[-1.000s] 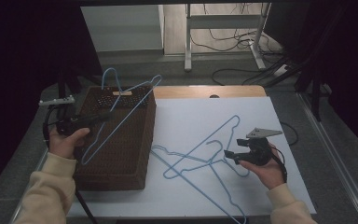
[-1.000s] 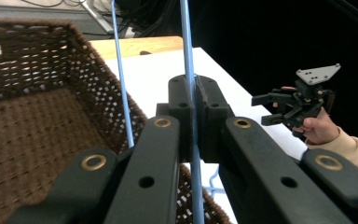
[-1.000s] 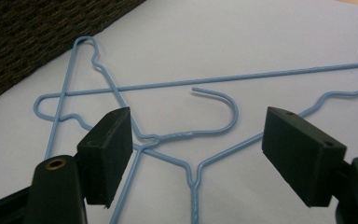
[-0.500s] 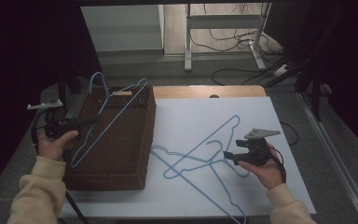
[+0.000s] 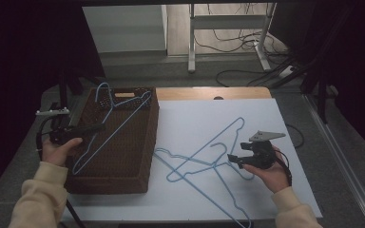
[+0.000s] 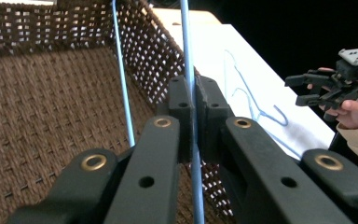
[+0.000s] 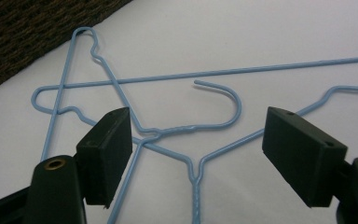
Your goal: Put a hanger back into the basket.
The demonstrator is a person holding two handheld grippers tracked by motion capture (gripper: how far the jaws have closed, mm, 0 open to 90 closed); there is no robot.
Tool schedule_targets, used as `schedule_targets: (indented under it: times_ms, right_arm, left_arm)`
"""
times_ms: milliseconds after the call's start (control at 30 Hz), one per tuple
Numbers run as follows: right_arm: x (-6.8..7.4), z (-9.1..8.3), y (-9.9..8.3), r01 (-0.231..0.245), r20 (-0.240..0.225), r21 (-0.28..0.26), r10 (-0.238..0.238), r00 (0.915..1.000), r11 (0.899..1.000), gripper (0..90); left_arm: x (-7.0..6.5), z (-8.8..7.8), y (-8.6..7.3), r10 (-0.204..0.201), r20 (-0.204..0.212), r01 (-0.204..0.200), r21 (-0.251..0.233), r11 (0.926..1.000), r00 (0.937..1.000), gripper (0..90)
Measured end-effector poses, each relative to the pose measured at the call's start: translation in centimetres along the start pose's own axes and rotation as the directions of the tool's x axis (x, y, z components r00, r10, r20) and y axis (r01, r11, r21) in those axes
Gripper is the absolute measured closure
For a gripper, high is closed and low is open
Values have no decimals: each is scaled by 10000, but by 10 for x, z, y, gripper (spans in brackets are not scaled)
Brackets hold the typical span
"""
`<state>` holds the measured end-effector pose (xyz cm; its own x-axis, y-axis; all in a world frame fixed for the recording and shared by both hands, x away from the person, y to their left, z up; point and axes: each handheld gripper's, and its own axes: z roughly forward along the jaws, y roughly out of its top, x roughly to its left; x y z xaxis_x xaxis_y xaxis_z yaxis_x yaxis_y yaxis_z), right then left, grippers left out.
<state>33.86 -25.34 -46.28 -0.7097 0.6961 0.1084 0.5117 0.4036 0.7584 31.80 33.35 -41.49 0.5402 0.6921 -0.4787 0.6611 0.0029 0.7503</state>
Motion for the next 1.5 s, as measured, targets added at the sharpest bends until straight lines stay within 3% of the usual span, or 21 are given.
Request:
schedule_targets:
  times_ms: [100,200,500,633,700,767,833,867,933,1100,1233,1367,1500]
  right_arm:
    - [0,0,0,17,10,24,-17,10000,10000,243]
    - [1,1,0,-1,5,56,1,10000,10000,242]
    - [1,1,0,66,3,139,-66,10000,9999,241]
    - [0,1,-1,61,15,132,-62,10000,9999,241]
    - [1,1,-1,91,-7,175,-91,10000,9998,241]
    - [1,2,-1,129,-11,221,-129,9999,9997,240]
    - [2,2,-1,155,-8,263,-154,9999,9995,240]
    - [2,3,-1,139,-20,271,-139,9999,9995,240]
    - [2,3,-1,157,-16,273,-156,9999,9995,240]
    - [2,3,-1,124,-10,293,-124,9999,9995,239]
    - [2,4,-1,149,-9,309,-149,9999,9994,239]
    - [2,4,-1,153,-22,291,-152,9999,9995,238]
    - [1,4,0,119,-35,281,-118,9999,9995,238]
  left_arm:
    - [5,4,-2,-187,55,186,128,9997,9998,863]
    - [9,9,-4,-148,-307,164,515,9985,9994,863]
    - [19,17,-6,-171,-866,255,972,9949,9961,861]
    - [27,21,-7,-455,-1258,602,1153,9915,9910,859]
    - [31,20,-7,-792,-1550,971,1119,9890,9847,851]
    - [33,19,-8,-639,-2052,896,1185,9889,9766,843]
    - [35,18,-9,-595,-2591,930,1192,9885,9640,796]
    - [37,17,-10,-612,-2678,944,1129,9891,9615,769]
    - [39,15,-11,-637,-3144,1000,1007,9899,9472,671]
    - [29,11,-10,-230,-3550,591,912,9941,9346,504]
    - [7,8,-8,339,-3257,-31,947,9955,9449,339]
    - [-20,7,-7,895,-2831,-689,820,9942,9549,259]
    - [-43,11,-10,1356,-2419,-1209,747,9899,9608,213]
